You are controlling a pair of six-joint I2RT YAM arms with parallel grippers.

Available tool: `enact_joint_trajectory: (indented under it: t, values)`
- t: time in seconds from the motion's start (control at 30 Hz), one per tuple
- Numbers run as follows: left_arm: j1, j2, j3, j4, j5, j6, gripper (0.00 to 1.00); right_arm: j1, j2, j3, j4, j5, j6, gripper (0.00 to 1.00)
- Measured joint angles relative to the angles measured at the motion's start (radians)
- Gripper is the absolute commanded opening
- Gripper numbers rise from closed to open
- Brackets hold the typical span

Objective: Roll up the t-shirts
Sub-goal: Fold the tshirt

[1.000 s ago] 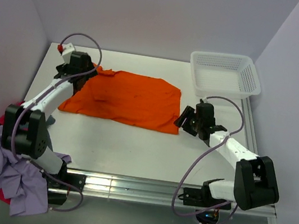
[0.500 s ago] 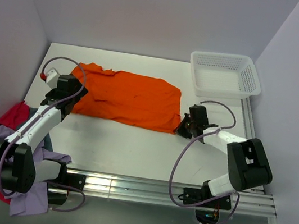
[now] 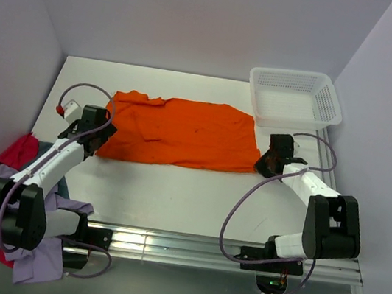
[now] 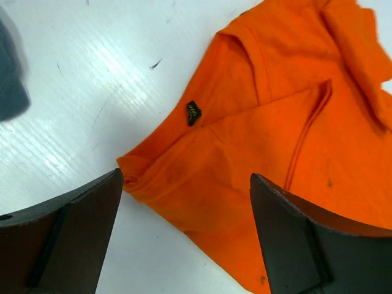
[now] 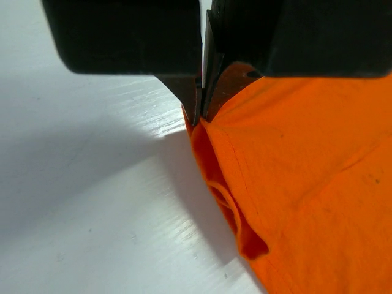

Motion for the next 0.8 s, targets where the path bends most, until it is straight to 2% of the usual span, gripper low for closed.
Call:
enact_joint_trajectory:
  t: [0.47,0.73,0.8]
  values:
    - [-0.09,0.079,-0.066,-0.008,0.006,-0.105,0.73,-0.032,0.027,0.0,0.001,-0.016,-0.02,0.0]
    - [-0.091,0.069,-0.117,-0.08,-0.073,-0.214,0.55,-0.052,0.027,0.0,0.001,-0.016,-0.02,0.0]
    - [-0.091,0.084,-0.117,-0.079,-0.101,-0.231,0.4,-0.059,0.027,0.0,0.001,-0.016,-0.02,0.0]
